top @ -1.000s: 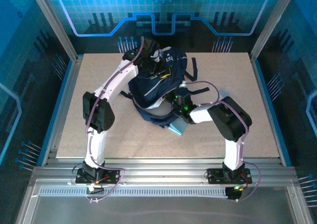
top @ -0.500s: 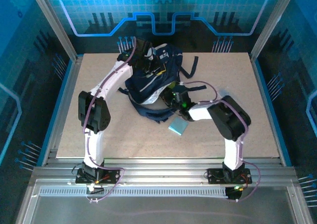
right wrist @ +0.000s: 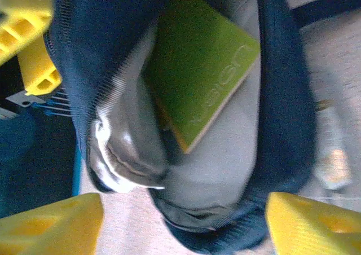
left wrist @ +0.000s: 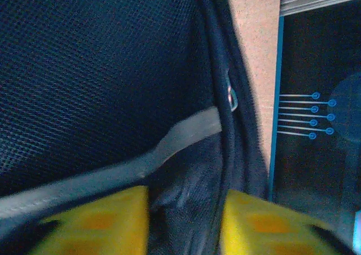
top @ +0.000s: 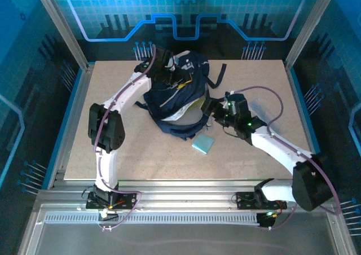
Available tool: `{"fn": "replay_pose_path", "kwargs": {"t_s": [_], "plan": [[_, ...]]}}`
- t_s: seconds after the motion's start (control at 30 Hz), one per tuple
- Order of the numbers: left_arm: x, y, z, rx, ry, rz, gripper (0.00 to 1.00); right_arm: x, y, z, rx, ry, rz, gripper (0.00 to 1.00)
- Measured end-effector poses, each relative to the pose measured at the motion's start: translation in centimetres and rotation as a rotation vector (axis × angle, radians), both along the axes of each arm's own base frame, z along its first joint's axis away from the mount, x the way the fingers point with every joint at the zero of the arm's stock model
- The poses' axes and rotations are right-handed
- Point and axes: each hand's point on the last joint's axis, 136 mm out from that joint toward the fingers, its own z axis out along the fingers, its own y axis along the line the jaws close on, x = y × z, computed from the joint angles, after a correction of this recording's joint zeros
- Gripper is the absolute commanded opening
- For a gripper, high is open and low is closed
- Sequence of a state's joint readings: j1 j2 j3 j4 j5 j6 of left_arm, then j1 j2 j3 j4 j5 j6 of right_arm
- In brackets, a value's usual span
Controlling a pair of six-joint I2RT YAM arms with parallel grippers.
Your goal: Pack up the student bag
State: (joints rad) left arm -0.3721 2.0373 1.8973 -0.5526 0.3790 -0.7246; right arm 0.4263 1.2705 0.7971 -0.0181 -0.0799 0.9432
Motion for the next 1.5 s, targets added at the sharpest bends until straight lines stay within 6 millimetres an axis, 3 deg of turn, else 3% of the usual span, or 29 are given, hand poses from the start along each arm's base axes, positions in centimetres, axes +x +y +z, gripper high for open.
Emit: {"fn": "replay_pose_path", "kwargs": {"t_s": [0.17, 0.33, 0.57, 0.7, 0.97, 1.1, 1.17, 1.2, 1.27, 1.4, 1.5], "plan": [[-0.8, 2.0, 2.1, 0.017, -0.074, 0.024, 0.83, 0.4, -3.0, -0.4, -0.11, 0.011, -0.015, 0.83], [-0.2, 7.0, 3.0, 0.071, -0.144, 0.112, 0.83, 2.3, -3.9, -1.9, -0.162, 0.04, -0.005, 0.84], [2.2, 17.5, -1.8, 0.194, -0.095, 0.324, 0.83, 6.6, -2.4, -5.1, -0.229, 0.09, 0.06, 0.84], [3.3, 20.5, -4.5, 0.229, -0.054, 0.388, 0.81, 8.9, -1.5, -6.7, -0.243, 0.106, 0.097, 0.81], [3.8, 21.3, -13.4, 0.28, 0.106, 0.383, 0.75, 12.7, 0.8, -8.2, -0.23, 0.11, 0.174, 0.62], [3.8, 21.3, -16.4, 0.293, 0.16, 0.375, 0.72, 14.0, 1.2, -8.3, -0.235, 0.115, 0.182, 0.56], [3.8, 21.2, -17.6, 0.296, 0.186, 0.37, 0.54, 14.7, 1.5, -8.5, -0.24, 0.118, 0.188, 0.56], [4.1, 21.0, -17.9, 0.287, 0.19, 0.363, 0.41, 15.2, 1.7, -8.6, -0.243, 0.121, 0.191, 0.56], [4.4, 20.7, -17.9, 0.272, 0.184, 0.353, 0.31, 16.1, 2.1, -8.6, -0.251, 0.119, 0.2, 0.56], [4.1, 20.8, -17.5, 0.251, 0.154, 0.366, 0.3, 17.9, 2.9, -8.6, -0.276, 0.115, 0.214, 0.59], [1.4, 20.9, -17.8, 0.207, 0.146, 0.407, 0.3, 20.0, 3.7, -8.3, -0.297, 0.095, 0.218, 0.63]]}}
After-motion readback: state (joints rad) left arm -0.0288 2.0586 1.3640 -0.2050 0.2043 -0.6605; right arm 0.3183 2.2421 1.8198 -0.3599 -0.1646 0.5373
